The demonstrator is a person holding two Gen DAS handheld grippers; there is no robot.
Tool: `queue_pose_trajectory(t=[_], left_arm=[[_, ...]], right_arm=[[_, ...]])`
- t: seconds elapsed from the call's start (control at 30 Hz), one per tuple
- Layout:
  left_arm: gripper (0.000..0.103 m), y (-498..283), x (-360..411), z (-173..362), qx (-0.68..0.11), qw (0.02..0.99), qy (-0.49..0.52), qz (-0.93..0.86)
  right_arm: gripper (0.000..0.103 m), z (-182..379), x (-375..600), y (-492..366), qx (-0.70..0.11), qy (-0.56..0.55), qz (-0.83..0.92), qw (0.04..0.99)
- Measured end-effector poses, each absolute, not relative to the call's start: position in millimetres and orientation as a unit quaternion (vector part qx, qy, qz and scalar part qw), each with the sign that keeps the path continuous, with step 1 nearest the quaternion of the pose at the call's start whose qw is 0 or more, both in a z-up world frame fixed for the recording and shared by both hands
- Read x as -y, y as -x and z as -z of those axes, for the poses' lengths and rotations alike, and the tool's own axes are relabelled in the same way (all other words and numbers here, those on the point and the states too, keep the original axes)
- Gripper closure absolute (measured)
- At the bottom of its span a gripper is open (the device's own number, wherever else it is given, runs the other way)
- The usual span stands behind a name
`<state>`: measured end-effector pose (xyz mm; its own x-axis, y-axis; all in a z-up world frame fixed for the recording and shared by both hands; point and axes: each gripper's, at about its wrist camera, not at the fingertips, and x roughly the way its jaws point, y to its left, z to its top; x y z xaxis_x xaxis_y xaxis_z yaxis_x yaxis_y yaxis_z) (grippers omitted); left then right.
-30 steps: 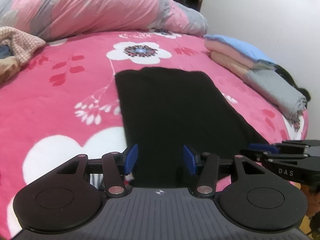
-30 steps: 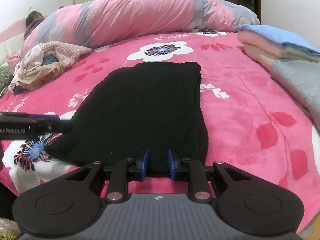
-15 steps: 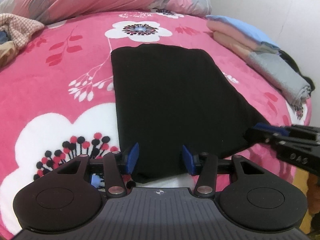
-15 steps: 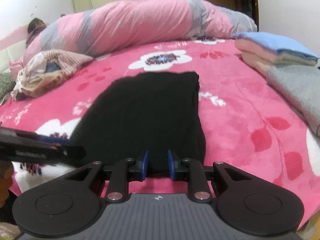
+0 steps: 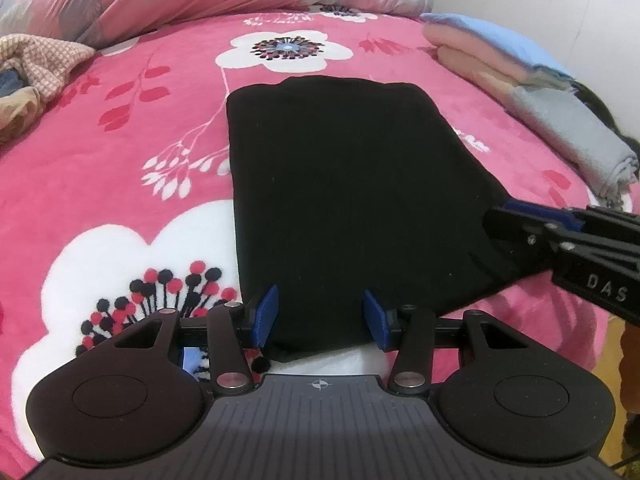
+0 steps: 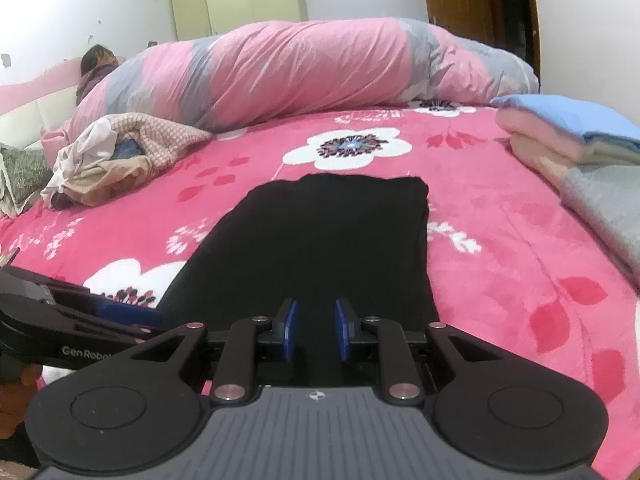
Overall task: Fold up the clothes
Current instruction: 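Position both open grippers at the end edge of the folded black shirt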
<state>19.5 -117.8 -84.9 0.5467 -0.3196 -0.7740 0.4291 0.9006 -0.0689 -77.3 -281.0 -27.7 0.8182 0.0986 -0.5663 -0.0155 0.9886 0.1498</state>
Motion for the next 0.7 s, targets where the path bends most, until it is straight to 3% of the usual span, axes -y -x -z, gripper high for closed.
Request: queue_pose_trajectory(t=[0.7], left_arm=[[0.052,-11,137,85,-0.427,0.88,-0.108,0.18]], right_arm=[[0.081,53,290,93,-0.307,-0.097,-0.033,0.946]])
